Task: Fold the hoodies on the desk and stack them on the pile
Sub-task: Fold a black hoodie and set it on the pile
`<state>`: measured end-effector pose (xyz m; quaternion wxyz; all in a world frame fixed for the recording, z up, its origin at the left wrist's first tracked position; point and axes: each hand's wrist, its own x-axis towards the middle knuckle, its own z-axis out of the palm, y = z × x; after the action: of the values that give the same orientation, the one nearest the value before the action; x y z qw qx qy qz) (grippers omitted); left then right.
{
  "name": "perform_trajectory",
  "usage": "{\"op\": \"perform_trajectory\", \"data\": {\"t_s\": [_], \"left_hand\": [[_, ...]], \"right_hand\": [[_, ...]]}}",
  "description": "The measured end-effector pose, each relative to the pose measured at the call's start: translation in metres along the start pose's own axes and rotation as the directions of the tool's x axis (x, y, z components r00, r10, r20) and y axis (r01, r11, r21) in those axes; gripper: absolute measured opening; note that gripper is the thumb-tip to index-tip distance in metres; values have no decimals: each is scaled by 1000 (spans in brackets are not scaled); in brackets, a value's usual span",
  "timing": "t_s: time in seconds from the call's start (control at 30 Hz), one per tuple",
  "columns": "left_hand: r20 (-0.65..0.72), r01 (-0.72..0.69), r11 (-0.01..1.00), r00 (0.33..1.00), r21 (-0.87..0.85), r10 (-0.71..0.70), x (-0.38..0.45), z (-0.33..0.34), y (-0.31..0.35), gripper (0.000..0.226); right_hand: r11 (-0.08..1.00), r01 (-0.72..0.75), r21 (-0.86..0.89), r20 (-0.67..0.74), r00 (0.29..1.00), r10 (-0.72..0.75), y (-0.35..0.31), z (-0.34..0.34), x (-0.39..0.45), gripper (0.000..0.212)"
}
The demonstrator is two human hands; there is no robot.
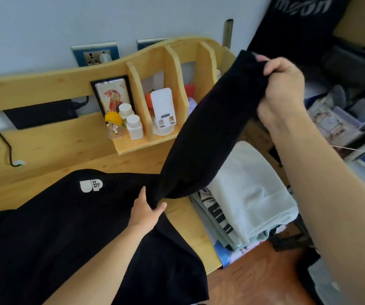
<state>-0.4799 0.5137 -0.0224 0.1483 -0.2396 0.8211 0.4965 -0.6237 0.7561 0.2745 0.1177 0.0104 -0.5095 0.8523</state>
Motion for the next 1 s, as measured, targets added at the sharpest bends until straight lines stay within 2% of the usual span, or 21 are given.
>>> {"op": "perform_trajectory", "data": {"t_s": [0.1, 0.17, 0.23, 0.27, 0.3, 0.33, 0.37, 0.4, 0.43, 0.47, 0.5, 0.53, 0.57, 0.6, 0.63, 0.67, 0.73, 0.8, 0.87, 0.93, 1.0], "left_hand": [[-35, 42, 999, 999, -4, -42, 10, 0, 11, 54], [-221, -4, 995, 975, -96, -17, 7, 2, 22, 32], [-416, -133, 959, 909, -251, 17, -9, 7, 38, 21], [-440, -187, 944, 896, -272, 51, -17, 12, 43, 20], [-392, -212, 947, 914, -240, 105, -23, 21, 44, 22], [-260, -215, 966, 950, -145, 172, -26, 31, 39, 24], [-38, -201, 980, 979, -10, 200, -29, 39, 32, 24], [212, -195, 969, 964, 153, 161, -32, 44, 23, 26], [411, -222, 925, 908, 308, 81, -36, 45, 15, 31], [528, -259, 877, 849, 404, 8, -38, 44, 5, 38], [561, -285, 852, 828, 439, -12, -40, 42, -2, 39], [530, -297, 852, 848, 432, 27, -39, 38, -7, 37], [458, -299, 860, 885, 413, 88, -37, 32, -7, 32], [361, -299, 863, 921, 408, 148, -32, 24, -5, 27], [259, -300, 857, 944, 420, 204, -25, 17, -2, 23], [157, -306, 846, 952, 436, 263, -15, 9, 2, 21], [2, -326, 813, 929, 482, 371, 8, -9, 12, 21], [-47, -378, 751, 878, 542, 476, 32, -22, 25, 27], [-14, -413, 708, 859, 572, 512, 57, -30, 38, 32], [66, -388, 715, 899, 581, 434, 82, -32, 44, 40], [226, -339, 743, 941, 577, 254, 106, -33, 45, 56]], "right_hand": [[977, -93, 193, 177, 982, 58, -7, 49, -4, 22], [957, -95, 276, 266, 964, 19, -28, 59, 8, 21], [962, -18, 272, 251, 966, -53, -50, 43, 34, 10], [963, -32, 268, 230, 973, -32, -58, 28, 42, 8], [955, -67, 288, 153, 988, 23, -59, 3, 54, 22], [948, -81, 308, 31, 997, 75, -54, -21, 60, 33], [954, -100, 281, -81, 989, 127, -39, -56, 60, 37], [934, -239, 268, -120, 953, 278, -20, -93, 58, 41], [873, -443, 207, -236, 843, 483, 5, -127, 50, 43], [784, -608, 127, -461, 664, 589, 27, -158, 39, 44], [696, -713, -90, -669, 561, 488, 49, -194, 21, 51], [508, -784, -358, -783, 548, 295, 70, -213, 0, 58], [518, -769, -373, -836, 521, 172, 88, -233, -21, 61], [720, -680, -141, -884, 413, 217, 101, -248, -36, 60], [834, -530, 152, -866, 335, 371, 108, -247, -48, 56], [840, -493, 227, -875, 276, 398, 114, -234, -58, 46], [766, -609, 206, -853, 271, 446, 114, -209, -72, 47], [701, -706, 99, -745, 414, 523, 119, -186, -69, 61], [669, -742, 24, -656, 494, 571, 121, -165, -67, 67], [625, -777, -73, -628, 523, 577, 124, -155, -59, 47], [544, -825, -155, -629, 507, 590, 132, -146, -49, 33]]}}
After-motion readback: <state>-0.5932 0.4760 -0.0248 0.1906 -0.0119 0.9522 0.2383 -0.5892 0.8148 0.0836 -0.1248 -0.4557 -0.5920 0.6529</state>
